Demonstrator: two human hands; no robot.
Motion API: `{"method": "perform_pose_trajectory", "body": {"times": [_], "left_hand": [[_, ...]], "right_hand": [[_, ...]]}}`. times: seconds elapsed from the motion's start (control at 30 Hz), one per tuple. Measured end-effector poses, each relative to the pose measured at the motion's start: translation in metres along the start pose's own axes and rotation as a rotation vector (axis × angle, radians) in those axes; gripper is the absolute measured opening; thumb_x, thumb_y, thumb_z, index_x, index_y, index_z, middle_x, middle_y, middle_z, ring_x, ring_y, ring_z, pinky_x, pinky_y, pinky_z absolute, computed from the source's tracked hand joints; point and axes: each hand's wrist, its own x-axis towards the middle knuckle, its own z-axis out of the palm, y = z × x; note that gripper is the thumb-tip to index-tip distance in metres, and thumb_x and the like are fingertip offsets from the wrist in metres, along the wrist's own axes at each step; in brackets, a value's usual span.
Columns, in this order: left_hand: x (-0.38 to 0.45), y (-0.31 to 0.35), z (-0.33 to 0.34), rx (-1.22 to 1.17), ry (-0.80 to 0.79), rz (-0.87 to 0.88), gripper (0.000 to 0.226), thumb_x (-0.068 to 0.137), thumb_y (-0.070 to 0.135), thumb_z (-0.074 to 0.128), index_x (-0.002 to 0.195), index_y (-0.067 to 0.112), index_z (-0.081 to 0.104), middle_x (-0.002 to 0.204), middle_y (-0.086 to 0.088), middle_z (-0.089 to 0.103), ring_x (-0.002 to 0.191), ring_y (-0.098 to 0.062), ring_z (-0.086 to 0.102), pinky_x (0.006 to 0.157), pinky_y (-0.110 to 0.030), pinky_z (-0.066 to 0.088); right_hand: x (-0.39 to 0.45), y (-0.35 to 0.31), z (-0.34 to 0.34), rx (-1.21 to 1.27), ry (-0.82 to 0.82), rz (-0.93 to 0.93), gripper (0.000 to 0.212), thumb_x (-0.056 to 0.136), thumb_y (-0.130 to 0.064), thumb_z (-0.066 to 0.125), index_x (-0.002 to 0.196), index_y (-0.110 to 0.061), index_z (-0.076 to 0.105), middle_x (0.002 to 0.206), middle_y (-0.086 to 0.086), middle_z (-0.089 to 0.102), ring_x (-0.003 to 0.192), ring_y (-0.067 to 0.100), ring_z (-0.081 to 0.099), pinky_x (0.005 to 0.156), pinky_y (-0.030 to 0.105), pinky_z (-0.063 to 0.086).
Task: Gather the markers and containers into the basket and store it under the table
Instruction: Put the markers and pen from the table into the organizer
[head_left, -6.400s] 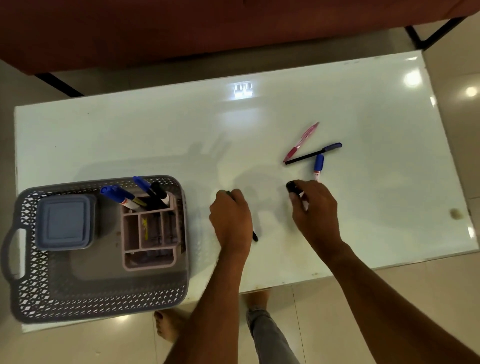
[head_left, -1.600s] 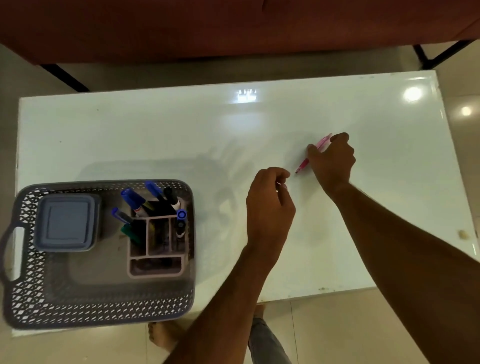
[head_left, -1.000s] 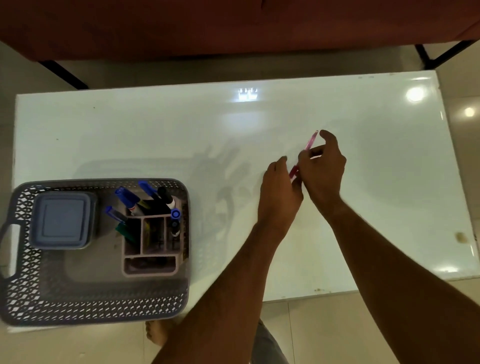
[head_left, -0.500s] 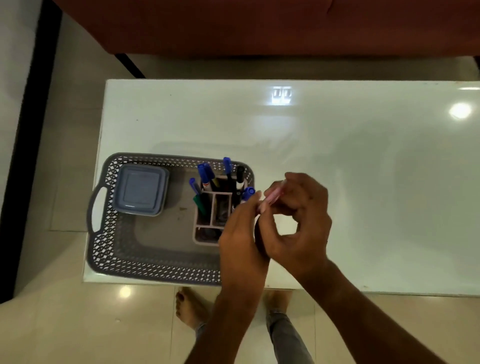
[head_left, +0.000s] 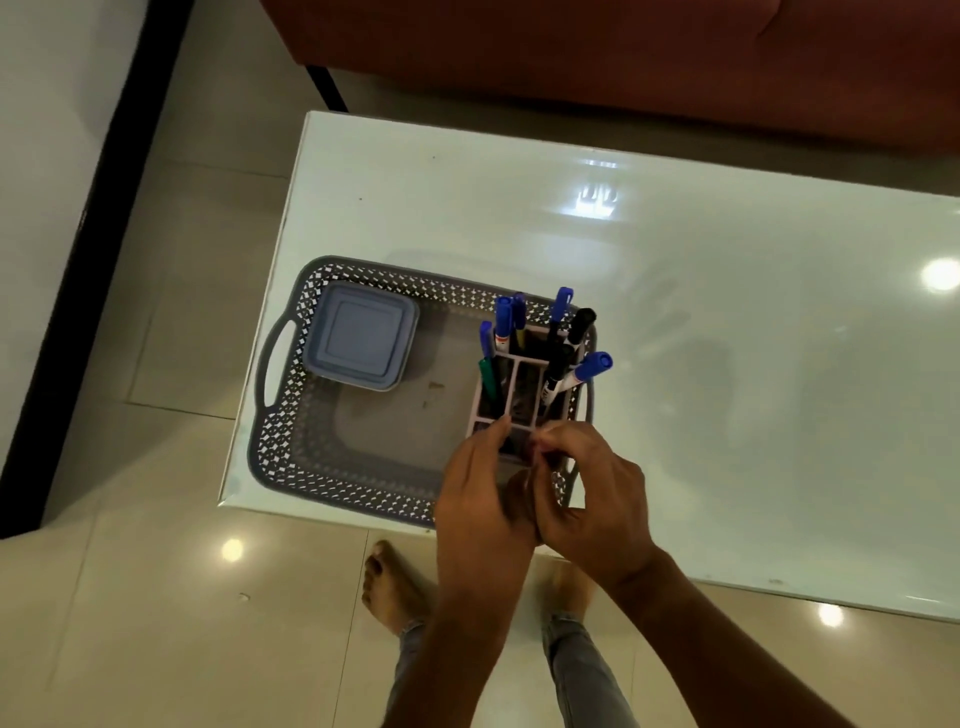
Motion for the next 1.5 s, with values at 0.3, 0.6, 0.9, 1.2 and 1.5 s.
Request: {"method": "perform_pose_trajectory", "body": {"times": [0.3, 0.6, 0.9, 1.2, 1.5], "left_hand": [[0.006, -0.002, -0.006, 0.047, -0.016, 0.032, 0.037, 0.093, 0.019, 0.063, 0.13, 0.018, 0.06, 0.128, -0.002, 0.067, 0.116, -0.006, 0.06, 0.099, -0.006, 0.038], [0.012, -0.018, -0.027, 0.023, 0.082, 0.042, 0.039, 0.092, 0.006, 0.07, 0.13, 0.009, 0.062, 0.125, -0.006, 0.068, 0.117, -0.009, 0.058, 0.099, -0.012, 0.041], [0.048, -0.065, -0.113, 0.035, 0.547, 0.055, 0.042, 0.094, -0.003, 0.067, 0.134, -0.002, 0.058, 0.133, -0.015, 0.065, 0.125, -0.022, 0.062, 0.105, -0.02, 0.049], [0.094, -0.119, -0.141, -0.147, 0.299, -0.25, 0.029, 0.102, 0.02, 0.06, 0.128, 0.01, 0.067, 0.114, -0.008, 0.072, 0.107, -0.019, 0.065, 0.086, -0.002, 0.044], [0.088, -0.112, -0.137, -0.214, 0.322, -0.277, 0.024, 0.101, 0.014, 0.061, 0.123, 0.012, 0.071, 0.104, 0.0, 0.073, 0.09, 0.008, 0.065, 0.081, -0.002, 0.046]], "right_hand": [[0.006, -0.001, 0.009, -0.156, 0.021, -0.06, 0.036, 0.108, -0.037, 0.048, 0.119, -0.005, 0.058, 0.102, 0.021, 0.075, 0.098, 0.023, 0.067, 0.093, 0.03, 0.056], [0.019, -0.015, 0.005, -0.185, 0.147, 0.055, 0.038, 0.105, -0.024, 0.051, 0.108, 0.01, 0.069, 0.104, 0.021, 0.073, 0.099, 0.027, 0.071, 0.094, 0.027, 0.057], [0.002, -0.015, 0.016, 0.3, 0.458, 0.717, 0.035, 0.104, -0.005, 0.05, 0.139, -0.006, 0.057, 0.139, 0.01, 0.062, 0.13, 0.017, 0.059, 0.111, 0.025, 0.049], [0.01, -0.007, 0.032, 0.577, 0.461, 0.794, 0.038, 0.108, -0.002, 0.039, 0.139, -0.01, 0.06, 0.127, -0.005, 0.073, 0.122, 0.018, 0.068, 0.099, 0.026, 0.057], [0.019, 0.011, 0.03, 0.501, 0.487, 0.8, 0.034, 0.108, -0.008, 0.045, 0.134, -0.008, 0.066, 0.123, 0.002, 0.076, 0.118, 0.026, 0.07, 0.1, 0.035, 0.058]]}}
